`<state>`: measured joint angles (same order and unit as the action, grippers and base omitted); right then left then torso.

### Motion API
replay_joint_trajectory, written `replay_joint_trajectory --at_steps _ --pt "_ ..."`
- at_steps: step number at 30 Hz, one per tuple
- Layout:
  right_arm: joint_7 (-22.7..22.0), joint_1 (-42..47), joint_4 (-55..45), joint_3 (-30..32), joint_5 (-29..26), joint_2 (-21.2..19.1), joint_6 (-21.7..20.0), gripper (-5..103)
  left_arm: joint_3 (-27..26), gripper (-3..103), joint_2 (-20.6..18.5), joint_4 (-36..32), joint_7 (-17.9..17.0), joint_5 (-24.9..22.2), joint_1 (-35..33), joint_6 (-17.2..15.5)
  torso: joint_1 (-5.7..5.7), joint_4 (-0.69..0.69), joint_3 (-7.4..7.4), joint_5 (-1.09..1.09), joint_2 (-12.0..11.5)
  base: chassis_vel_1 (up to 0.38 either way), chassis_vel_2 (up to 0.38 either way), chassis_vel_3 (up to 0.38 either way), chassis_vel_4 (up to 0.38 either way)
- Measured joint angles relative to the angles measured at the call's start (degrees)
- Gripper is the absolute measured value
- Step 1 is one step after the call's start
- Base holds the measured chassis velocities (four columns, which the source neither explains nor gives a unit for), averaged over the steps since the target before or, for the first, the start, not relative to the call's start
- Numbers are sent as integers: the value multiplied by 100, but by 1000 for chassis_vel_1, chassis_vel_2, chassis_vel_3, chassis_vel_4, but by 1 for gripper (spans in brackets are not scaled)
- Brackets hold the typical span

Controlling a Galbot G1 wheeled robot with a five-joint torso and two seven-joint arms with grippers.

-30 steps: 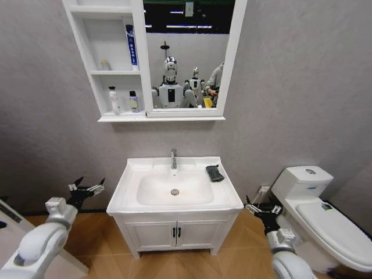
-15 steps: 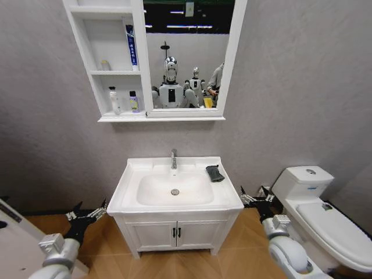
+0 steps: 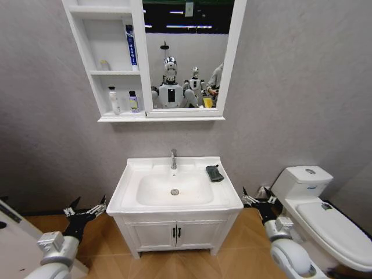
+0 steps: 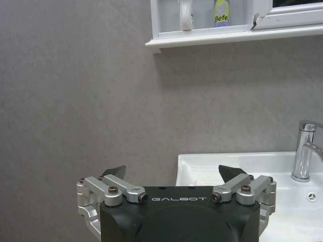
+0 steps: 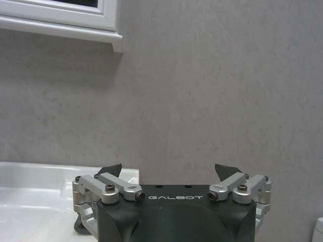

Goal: Move facial cleanser and shampoo from washbasin to cabinet, then wipe washbasin with towel.

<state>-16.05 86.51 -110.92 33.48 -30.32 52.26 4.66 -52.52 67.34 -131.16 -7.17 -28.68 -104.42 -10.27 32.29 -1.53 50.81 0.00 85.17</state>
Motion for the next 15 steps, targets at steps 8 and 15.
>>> replay_joint_trajectory --at_steps 8,15 --pt "-478 -1811 411 -930 -1786 -432 -1888 100 7 100 -10 11 5 -7 11 -5 0 0 1 0 0 0 0 0 0" --pt "-984 -3478 1375 -2229 -2462 -332 -2650 100 10 100 -13 15 8 -12 15 -8 1 2 1 0 -1 0 0 0 0"
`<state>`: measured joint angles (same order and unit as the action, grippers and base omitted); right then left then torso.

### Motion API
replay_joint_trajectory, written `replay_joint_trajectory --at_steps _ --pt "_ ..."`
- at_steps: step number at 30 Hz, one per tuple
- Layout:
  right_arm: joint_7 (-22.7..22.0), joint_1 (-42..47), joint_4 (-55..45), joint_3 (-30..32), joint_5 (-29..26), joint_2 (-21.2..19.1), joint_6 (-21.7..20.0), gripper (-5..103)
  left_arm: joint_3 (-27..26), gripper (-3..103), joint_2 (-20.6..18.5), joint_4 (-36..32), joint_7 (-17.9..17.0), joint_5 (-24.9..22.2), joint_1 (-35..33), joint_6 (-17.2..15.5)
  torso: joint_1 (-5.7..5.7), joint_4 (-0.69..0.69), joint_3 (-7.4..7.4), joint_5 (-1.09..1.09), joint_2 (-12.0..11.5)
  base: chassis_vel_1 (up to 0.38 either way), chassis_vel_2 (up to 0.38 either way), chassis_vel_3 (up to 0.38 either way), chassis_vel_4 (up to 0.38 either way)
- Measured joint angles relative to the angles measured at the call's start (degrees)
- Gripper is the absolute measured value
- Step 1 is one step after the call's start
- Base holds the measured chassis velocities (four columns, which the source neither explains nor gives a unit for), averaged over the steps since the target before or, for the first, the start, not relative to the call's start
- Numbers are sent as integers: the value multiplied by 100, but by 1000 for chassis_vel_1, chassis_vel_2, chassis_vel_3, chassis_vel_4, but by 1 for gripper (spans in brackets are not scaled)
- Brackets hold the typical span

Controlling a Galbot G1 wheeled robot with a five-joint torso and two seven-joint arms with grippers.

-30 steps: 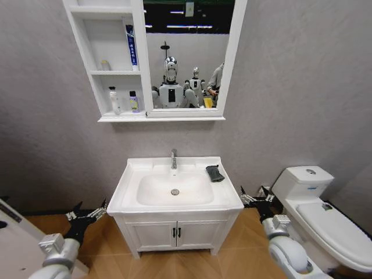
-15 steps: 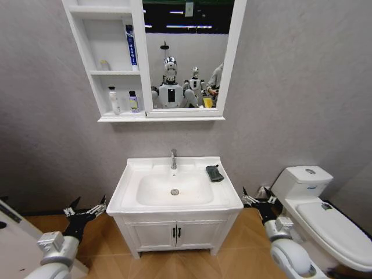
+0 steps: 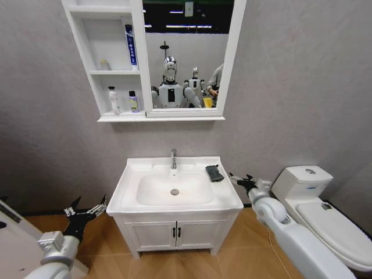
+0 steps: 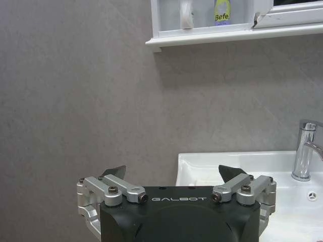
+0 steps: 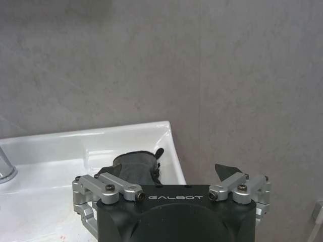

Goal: Move facial cleanser and shampoo from washbasin to cabinet, then wipe washbasin with towel.

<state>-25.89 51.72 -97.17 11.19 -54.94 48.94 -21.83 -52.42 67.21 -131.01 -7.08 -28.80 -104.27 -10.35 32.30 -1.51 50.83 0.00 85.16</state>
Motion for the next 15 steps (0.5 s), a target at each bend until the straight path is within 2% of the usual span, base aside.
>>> replay_joint_trajectory --at_steps 2,5,9,15 --pt "-79 -264 210 -217 -99 51 -90 100 0 100 0 2 -1 -1 0 -1 0 -1 0 -1 0 0 0 0 0" --pt "-198 -1203 962 -893 -205 264 -229 100 3 100 -1 3 5 -5 2 -3 0 1 -1 -2 0 0 0 0 0" --pt "-190 -1775 1529 -1370 -225 453 -261 100 4 100 -3 5 6 -6 2 -4 0 0 0 0 0 0 0 0 0" --pt "-125 -2113 1987 -1704 -256 621 -263 100 5 100 -5 7 4 -7 2 -4 0 0 -1 -1 0 0 0 0 0"
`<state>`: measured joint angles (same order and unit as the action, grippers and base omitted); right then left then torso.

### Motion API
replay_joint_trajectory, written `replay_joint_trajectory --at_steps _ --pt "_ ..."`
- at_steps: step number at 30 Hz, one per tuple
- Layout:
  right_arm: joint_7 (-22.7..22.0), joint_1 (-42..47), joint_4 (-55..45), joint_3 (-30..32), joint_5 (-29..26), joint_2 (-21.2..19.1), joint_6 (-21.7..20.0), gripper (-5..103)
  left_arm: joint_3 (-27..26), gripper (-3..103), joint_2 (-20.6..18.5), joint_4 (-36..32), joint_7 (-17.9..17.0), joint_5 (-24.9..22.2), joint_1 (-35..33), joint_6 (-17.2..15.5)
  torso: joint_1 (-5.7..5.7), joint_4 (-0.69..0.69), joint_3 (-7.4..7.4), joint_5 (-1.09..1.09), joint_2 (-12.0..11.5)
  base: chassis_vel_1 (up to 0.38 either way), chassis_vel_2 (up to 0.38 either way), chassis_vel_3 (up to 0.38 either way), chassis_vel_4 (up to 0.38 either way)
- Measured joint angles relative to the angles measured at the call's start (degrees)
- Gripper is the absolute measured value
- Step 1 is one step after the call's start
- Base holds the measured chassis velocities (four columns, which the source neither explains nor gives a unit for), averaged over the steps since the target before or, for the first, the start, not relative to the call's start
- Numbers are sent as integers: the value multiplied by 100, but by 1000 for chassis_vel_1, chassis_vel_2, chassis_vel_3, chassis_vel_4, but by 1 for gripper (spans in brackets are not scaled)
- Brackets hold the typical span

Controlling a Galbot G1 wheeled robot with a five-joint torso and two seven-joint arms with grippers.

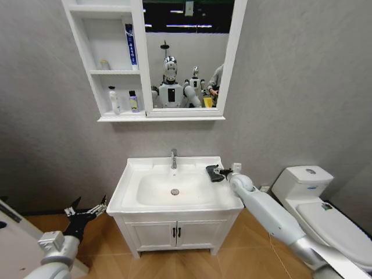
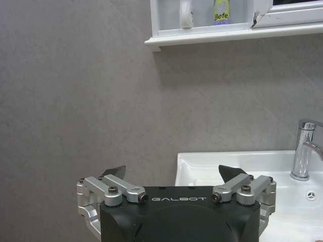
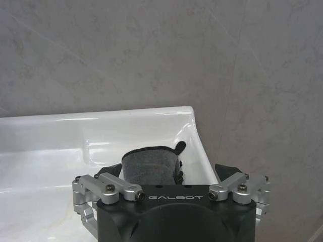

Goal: Move facial cleanser and shampoo from washbasin to cabinet, then wipe washbasin with towel.

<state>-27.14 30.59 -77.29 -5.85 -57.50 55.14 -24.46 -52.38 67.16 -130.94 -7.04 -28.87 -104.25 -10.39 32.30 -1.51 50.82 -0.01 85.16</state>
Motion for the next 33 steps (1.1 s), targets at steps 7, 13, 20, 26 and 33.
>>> replay_joint_trajectory --at_steps 7,13,20,26,33 --pt "114 -114 444 -131 16 140 30 100 0 100 -1 1 0 0 0 0 0 -1 0 0 1 0 0 0 0" --pt "266 -216 920 -227 127 306 127 100 0 100 0 1 -1 0 0 0 -1 -1 0 0 1 0 0 0 0" --pt "433 -385 1434 -324 143 514 204 100 1 100 -1 2 -2 -1 0 -1 -2 2 -1 -1 1 0 0 0 0" --pt "641 -437 1702 -368 243 660 341 100 1 100 -1 2 -4 -1 0 0 -1 -1 -1 0 1 0 0 0 0" --pt "654 -554 1841 -452 429 782 438 100 1 100 -1 2 -4 -1 0 -1 -1 -2 0 0 1 0 0 0 0"
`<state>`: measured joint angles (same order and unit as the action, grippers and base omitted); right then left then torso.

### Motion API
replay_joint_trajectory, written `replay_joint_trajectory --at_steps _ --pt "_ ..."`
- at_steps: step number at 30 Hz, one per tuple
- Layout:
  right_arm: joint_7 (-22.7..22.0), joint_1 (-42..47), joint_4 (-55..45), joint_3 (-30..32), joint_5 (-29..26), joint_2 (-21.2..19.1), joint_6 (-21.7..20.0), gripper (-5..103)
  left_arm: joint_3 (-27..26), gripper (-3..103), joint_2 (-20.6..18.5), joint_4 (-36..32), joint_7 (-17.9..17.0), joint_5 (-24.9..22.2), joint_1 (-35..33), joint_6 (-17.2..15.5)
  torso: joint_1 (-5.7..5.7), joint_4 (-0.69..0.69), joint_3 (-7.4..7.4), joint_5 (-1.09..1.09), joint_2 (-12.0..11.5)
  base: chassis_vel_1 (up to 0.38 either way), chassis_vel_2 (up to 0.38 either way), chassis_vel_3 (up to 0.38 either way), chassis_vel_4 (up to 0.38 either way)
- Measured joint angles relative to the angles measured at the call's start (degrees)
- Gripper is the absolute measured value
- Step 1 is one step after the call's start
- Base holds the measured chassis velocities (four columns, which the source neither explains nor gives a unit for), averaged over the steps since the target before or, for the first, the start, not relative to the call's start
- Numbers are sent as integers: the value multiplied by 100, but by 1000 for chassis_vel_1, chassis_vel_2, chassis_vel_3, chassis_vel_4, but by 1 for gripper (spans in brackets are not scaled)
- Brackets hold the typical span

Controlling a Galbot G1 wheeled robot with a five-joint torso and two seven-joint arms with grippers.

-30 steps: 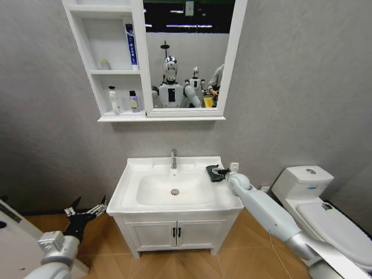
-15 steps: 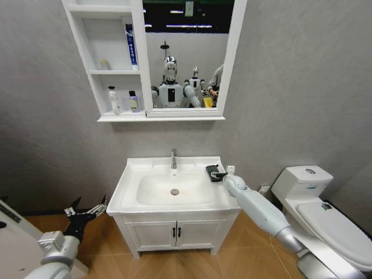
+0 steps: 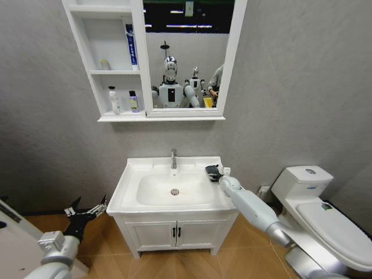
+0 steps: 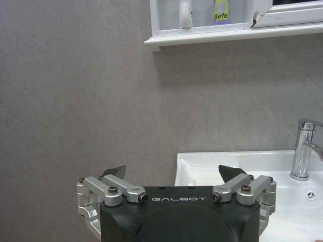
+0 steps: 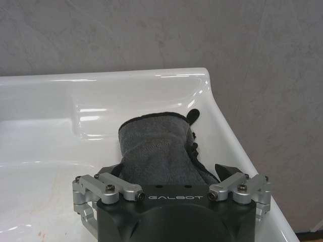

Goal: Move facial cleanser and shampoo from washbasin to cabinet, then wipe washbasin with towel.

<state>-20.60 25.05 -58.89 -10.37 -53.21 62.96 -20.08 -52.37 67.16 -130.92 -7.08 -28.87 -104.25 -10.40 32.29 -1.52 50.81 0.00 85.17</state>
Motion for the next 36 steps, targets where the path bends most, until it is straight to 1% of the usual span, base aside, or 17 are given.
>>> replay_joint_trajectory --at_steps 11,12,14,16,17,18,21,24,25,26,27,30,31,33,34,35,36 --pt "-23 -300 253 -211 63 235 26 100 0 100 0 0 0 0 0 0 0 2 0 0 0 0 0 0 0" --pt "-48 -307 256 -219 58 233 1 103 0 100 0 0 -1 0 0 0 0 2 0 0 0 0 0 0 0" --pt "-115 -311 256 -221 62 218 -37 99 0 100 0 0 0 0 0 0 0 1 0 0 0 0 0 0 0" --pt "-140 -307 242 -208 90 186 -38 97 0 100 0 0 -1 0 0 0 0 2 0 1 0 0 0 0 0" --pt "-143 -293 221 -195 112 147 -36 95 0 100 0 0 -1 0 0 0 0 2 0 0 0 0 0 0 0" --pt "-143 -268 184 -186 122 92 -34 96 0 100 0 0 -1 0 0 0 0 1 0 0 0 0 0 0 0" --pt "-142 -237 162 -163 125 17 -33 97 0 100 0 0 -1 0 0 0 0 -1 0 0 0 0 0 0 0" --pt "-115 -236 222 -158 115 16 -28 98 0 100 0 0 0 0 0 0 0 0 0 0 0 0 0 0 0" --pt "-104 -245 262 -166 115 38 -19 101 0 100 0 0 -1 0 0 0 0 0 0 1 0 0 0 0 0" --pt "-104 -245 262 -166 115 38 -19 101 0 100 0 0 -1 0 0 0 0 0 0 1 0 0 0 0 0" --pt "-90 -259 311 -197 149 78 16 99 0 100 0 0 -1 0 0 0 0 1 0 0 0 0 0 0 0" --pt "-66 -267 369 -237 181 152 47 97 0 100 0 0 -1 0 0 0 0 1 0 0 0 0 0 0 0" --pt "-76 -278 391 -241 175 188 47 95 0 100 0 0 -1 0 0 0 0 1 0 1 0 0 0 0 0" --pt "-83 -284 402 -242 172 201 48 95 0 100 0 0 -1 0 0 0 0 1 0 1 0 0 0 0 0" --pt "-110 -314 429 -251 156 227 48 84 0 100 0 0 -1 0 0 0 0 2 0 0 0 0 0 0 0" --pt "-123 -331 439 -257 146 230 46 84 0 100 0 0 -1 0 0 0 0 2 0 0 0 0 0 0 0" --pt "-133 -346 445 -266 135 230 44 79 0 100 0 0 -1 -1 1 0 0 1 0 0 0 0 0 0 0"
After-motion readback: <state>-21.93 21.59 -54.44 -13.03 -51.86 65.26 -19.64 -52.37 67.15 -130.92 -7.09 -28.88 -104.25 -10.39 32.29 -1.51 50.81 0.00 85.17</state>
